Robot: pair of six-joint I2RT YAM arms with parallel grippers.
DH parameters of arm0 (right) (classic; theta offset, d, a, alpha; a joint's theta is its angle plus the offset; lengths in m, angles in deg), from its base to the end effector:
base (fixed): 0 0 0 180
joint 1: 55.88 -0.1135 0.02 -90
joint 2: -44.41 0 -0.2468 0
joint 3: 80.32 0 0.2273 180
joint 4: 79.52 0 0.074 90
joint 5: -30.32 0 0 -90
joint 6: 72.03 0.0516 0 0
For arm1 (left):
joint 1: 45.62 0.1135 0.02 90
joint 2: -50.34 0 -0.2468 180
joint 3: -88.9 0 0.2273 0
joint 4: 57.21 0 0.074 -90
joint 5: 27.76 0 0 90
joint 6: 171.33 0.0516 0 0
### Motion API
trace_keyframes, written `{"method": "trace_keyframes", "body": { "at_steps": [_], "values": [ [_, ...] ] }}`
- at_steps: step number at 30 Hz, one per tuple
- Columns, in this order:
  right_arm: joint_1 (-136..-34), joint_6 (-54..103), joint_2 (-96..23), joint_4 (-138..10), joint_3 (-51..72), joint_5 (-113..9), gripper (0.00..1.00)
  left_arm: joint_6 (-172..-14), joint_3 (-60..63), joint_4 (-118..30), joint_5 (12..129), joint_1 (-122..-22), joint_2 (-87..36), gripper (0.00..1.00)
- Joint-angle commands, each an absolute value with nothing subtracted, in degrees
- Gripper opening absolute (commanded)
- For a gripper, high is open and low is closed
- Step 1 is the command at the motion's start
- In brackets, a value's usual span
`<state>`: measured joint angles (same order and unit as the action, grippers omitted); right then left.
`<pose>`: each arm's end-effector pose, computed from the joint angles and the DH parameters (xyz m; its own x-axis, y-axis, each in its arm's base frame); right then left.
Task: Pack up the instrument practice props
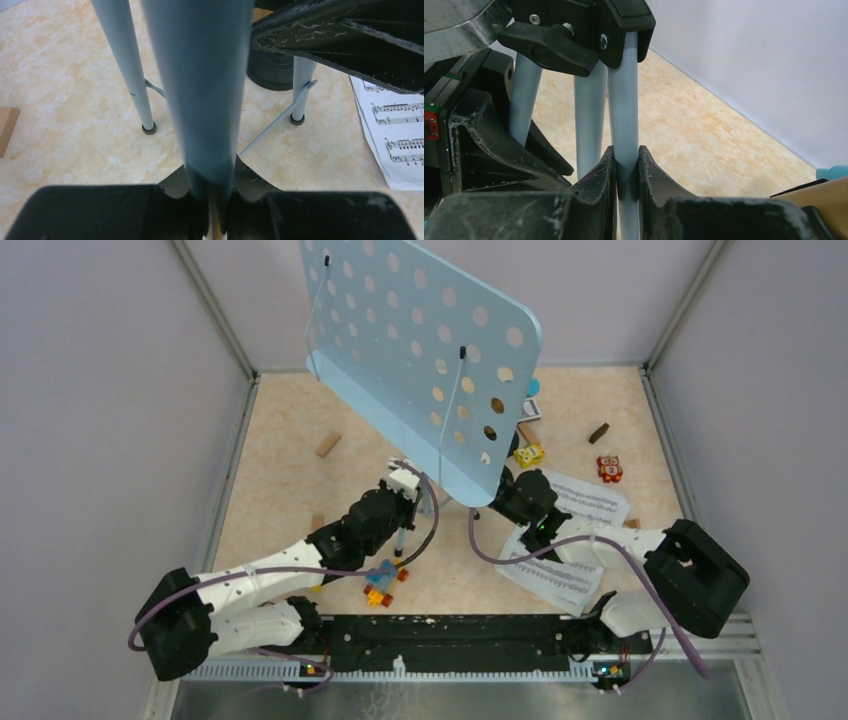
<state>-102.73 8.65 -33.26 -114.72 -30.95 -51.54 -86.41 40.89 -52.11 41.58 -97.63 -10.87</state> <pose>0.1941 0.2177 0.2619 0.2136 -0.0065 -0.9769 -0.7942 0.5811 -0.1776 0.1612 -0.1768 0.2395 -0.2396 0.1721 -0.9555 0.5120 0.8586 0.0263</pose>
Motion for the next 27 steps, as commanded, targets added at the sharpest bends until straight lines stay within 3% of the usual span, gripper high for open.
{"method": "trace_keyframes", "body": {
  "at_steps": [1, 5, 8, 11, 20, 23, 27],
  "values": [
    [-105.7, 19.5, -34.2, -128.2, -33.9, -50.9, 0.0, -85.6, 41.9, -57.7, 41.8, -97.5, -9.8, 0.07],
    [-106.9, 18.2, -33.6, -127.7, -35.6, -52.8, 0.0, -87.0, 42.0, -57.5, 43.2, -97.5, -10.6, 0.55],
    [-106.9, 15.3, -32.4, -126.5, -37.0, -54.2, 0.0, -88.7, 43.1, -56.9, 43.0, -97.5, -10.0, 0.69],
    [-106.9, 12.9, -30.9, -123.8, -37.3, -55.9, 0.0, -90.7, 45.7, -56.9, 43.6, -97.4, -8.6, 0.72],
    [-106.9, 11.9, -28.9, -121.2, -38.9, -59.0, 0.0, -94.6, 53.1, -60.0, 46.4, -97.4, -6.2, 0.61],
    [-106.9, 12.9, -28.8, -120.9, -38.5, -58.0, 0.0, -94.8, 54.2, -62.8, 47.3, -97.4, -8.5, 0.42],
    [-106.9, 12.5, -27.1, -117.6, -37.5, -56.8, 0.13, -95.2, 53.8, -65.1, 47.9, -97.5, -12.3, 0.14]
  ]
}}
